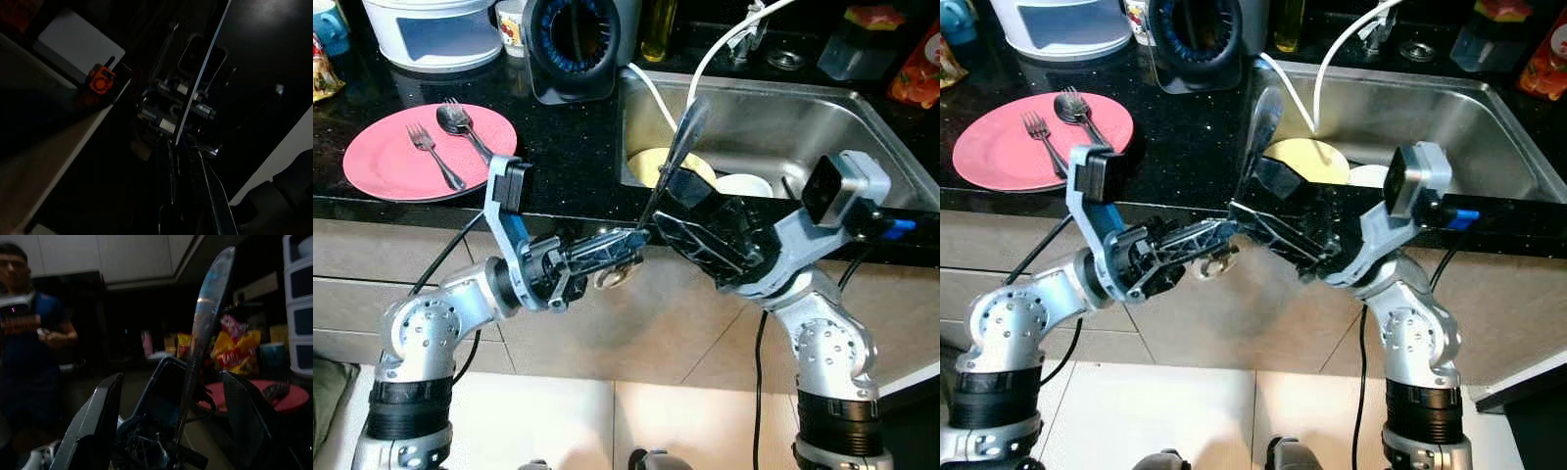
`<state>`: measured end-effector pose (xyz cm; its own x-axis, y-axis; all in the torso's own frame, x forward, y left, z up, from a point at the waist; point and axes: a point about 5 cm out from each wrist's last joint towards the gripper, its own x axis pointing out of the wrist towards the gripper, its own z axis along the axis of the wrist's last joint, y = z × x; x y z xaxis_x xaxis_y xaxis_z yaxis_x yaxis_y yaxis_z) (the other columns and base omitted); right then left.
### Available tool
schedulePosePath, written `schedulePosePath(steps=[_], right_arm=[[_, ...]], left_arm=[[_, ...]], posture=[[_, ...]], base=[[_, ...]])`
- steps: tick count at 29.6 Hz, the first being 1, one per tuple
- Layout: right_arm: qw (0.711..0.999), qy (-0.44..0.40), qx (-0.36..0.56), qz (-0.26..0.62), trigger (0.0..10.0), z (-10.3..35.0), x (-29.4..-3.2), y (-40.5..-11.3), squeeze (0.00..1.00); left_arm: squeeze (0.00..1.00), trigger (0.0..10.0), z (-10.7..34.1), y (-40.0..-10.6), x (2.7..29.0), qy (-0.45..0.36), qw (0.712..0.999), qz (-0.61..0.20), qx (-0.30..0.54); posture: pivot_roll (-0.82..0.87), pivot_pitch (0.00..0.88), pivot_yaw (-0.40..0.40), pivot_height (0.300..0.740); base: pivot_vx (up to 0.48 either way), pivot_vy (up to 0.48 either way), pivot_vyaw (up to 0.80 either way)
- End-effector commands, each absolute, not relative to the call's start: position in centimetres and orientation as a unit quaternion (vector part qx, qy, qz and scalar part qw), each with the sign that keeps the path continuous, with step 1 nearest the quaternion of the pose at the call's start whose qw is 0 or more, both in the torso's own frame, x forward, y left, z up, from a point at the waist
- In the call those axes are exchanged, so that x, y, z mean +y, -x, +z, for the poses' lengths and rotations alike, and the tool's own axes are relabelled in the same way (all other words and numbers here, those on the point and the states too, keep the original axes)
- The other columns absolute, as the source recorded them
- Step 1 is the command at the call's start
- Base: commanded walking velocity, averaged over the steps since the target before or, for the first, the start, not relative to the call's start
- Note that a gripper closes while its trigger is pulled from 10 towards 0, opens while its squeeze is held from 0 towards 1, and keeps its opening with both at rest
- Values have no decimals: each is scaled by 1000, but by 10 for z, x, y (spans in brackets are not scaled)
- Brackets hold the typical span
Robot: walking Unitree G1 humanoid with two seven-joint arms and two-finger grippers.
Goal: Kitchen organization
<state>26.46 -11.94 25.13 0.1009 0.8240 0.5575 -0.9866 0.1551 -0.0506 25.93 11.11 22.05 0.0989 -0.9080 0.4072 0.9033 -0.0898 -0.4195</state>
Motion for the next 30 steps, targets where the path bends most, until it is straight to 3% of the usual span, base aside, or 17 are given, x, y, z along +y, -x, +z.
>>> schedulePosePath(steps=[1, 3, 4, 5, 6, 7, 28, 29, 30], right_arm=[[720, -155, -238, 633, 10000, 253, -118, -262, 0], [720, -155, -238, 633, 10000, 253, -118, -262, 0], [716, -157, -237, 638, 6000, 254, -118, -262, 0], [716, -157, -237, 638, 6000, 254, -118, -262, 0], [712, -160, -235, 642, 353, 254, -119, -261, 0], [708, -162, -233, 647, 0, 254, -119, -260, 0], [698, -167, -218, 662, 0, 248, -118, -255, 0], [699, -167, -218, 661, 0, 248, -118, -255, 0], [700, -167, -219, 659, 0, 248, -118, -255, 0]], left_arm=[[0, 0, 219, -254, 110, 294, 674, -677, 13], [0, 0, 219, -254, 110, 294, 675, -677, 14], [0, 0, 219, -254, 109, 294, 675, -677, 16], [0, 0, 219, -254, 109, 294, 675, -677, 16], [0, 0, 217, -254, 109, 293, 676, -676, 19], [0, 0, 216, -253, 108, 291, 677, -675, 23], [0, 0, 209, -251, 109, 277, 686, -673, 29], [620, 2980, 208, -252, 109, 275, 691, -668, 28], [1000, 10000, 210, -252, 109, 274, 693, -666, 22]], posture=[[107, 79, -35, 740], [107, 79, -35, 740], [107, 81, -35, 740], [107, 81, -35, 740], [106, 82, -35, 740], [106, 82, -35, 740], [106, 85, -21, 740], [105, 86, -21, 740], [105, 86, -21, 740]], base=[[0, 0, 0], [0, 0, 0], [0, 0, 0], [0, 0, 0], [0, 0, 0], [0, 0, 0], [0, 0, 0], [0, 0, 0], [0, 0, 0]])
